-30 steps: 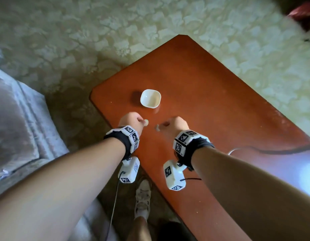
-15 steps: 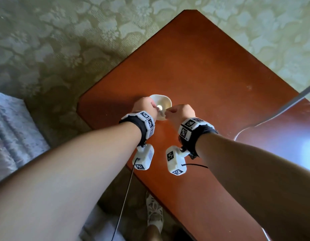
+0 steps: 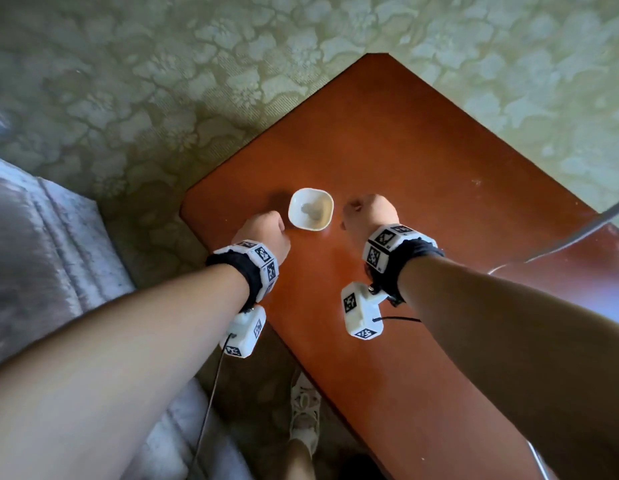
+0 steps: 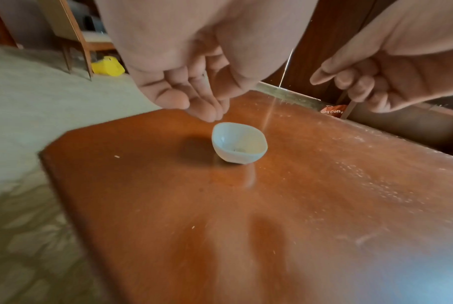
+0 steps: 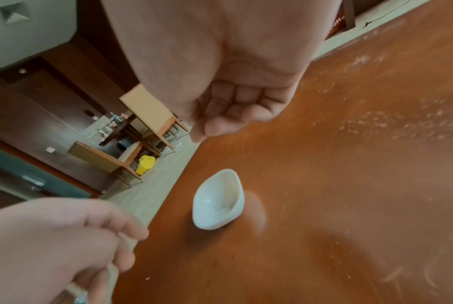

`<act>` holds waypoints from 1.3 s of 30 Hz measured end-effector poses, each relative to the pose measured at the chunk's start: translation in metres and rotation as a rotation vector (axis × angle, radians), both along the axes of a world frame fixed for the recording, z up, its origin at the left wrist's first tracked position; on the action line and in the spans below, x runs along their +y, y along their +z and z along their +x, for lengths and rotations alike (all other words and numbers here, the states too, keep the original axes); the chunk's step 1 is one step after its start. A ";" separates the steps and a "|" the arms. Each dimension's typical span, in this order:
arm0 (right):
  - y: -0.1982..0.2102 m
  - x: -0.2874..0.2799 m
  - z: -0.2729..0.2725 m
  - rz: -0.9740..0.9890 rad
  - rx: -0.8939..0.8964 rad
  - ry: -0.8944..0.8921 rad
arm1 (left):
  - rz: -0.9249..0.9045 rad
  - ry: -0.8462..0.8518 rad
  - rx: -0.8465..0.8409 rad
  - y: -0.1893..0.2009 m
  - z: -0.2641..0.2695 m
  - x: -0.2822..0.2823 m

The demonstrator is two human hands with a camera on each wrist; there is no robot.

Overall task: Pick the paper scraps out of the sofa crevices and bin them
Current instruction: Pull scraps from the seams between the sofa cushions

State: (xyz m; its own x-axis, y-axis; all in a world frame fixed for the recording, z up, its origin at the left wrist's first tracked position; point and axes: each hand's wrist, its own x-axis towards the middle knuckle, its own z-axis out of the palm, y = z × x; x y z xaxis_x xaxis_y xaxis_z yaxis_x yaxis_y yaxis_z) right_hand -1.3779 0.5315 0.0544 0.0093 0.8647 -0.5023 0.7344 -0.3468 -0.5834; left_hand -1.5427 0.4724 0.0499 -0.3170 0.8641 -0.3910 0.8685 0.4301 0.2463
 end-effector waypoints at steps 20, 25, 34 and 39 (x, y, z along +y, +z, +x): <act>0.318 -0.491 -0.013 0.181 0.210 0.905 | 0.056 0.693 0.094 0.316 0.093 -0.588; 0.299 -0.598 -0.027 0.218 0.210 1.109 | 0.035 0.825 0.115 0.309 0.099 -0.711; 0.270 -0.712 -0.015 0.257 0.213 1.334 | 0.000 1.094 0.150 0.292 0.143 -0.851; 0.273 -0.731 -0.011 0.242 0.213 1.375 | 0.030 1.188 0.148 0.289 0.168 -0.881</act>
